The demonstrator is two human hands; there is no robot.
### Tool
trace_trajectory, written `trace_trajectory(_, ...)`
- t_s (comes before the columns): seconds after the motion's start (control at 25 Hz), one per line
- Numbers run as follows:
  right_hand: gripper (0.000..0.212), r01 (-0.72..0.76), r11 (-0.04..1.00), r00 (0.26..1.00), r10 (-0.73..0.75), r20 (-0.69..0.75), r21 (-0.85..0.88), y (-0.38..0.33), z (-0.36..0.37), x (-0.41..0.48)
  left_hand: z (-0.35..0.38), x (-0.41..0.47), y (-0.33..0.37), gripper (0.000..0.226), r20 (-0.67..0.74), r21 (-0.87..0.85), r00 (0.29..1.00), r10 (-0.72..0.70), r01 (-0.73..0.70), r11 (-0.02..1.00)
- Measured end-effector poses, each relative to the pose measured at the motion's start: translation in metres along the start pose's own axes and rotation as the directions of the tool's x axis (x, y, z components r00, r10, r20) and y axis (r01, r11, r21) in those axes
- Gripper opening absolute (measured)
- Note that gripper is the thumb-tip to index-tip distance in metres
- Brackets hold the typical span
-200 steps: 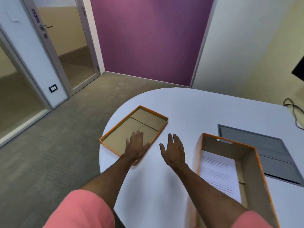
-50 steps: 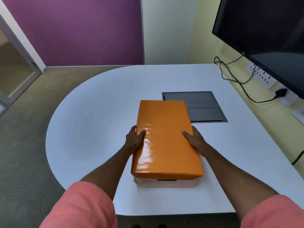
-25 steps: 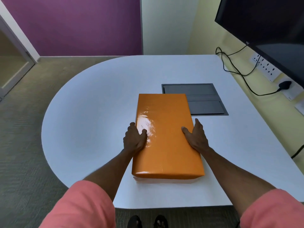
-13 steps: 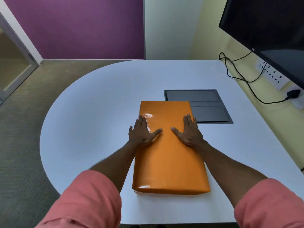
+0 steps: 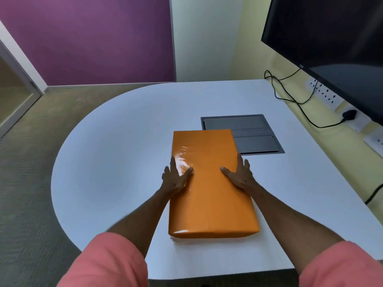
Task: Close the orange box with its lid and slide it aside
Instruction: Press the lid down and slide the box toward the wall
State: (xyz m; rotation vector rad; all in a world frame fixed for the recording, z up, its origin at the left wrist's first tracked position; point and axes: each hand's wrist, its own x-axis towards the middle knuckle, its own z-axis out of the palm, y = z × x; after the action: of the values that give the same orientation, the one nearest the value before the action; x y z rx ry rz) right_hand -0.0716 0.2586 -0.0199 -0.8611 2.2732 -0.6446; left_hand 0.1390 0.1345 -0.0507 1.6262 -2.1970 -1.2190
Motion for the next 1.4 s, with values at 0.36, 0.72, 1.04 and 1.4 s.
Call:
trace_trajectory(0.36, 0.095, -0.003, 0.987, 0.997, 0.016, -0.078, 0.162, 0.01, 0.005, -0.028, 0.005, -0.032, 0.007, 0.089, -0.082, -0.025, 0.996, 0.036, -0.038, 0.999)
trace_trajectory(0.72, 0.094, -0.04, 0.982, 0.987, 0.067, -0.146, 0.182, 0.02, -0.024, -0.05, 0.012, -0.044, 0.041, 0.089, -0.036, -0.029, 0.996, 0.084, -0.085, 0.996)
trace_trajectory(1.04, 0.091, -0.065, 0.976, 0.968, 0.112, -0.225, 0.206, 0.085, -0.115, -0.052, 0.082, -0.054, 0.133, 0.091, 0.013, -0.077, 0.989, 0.145, -0.144, 0.987)
trace_trajectory(1.4, 0.092, -0.112, 0.984, 0.971, 0.137, -0.195, 0.137, 0.209, -0.238, -0.033, 0.221, -0.089, 0.24, 0.091, 0.052, -0.152, 0.997, 0.06, -0.051, 0.987)
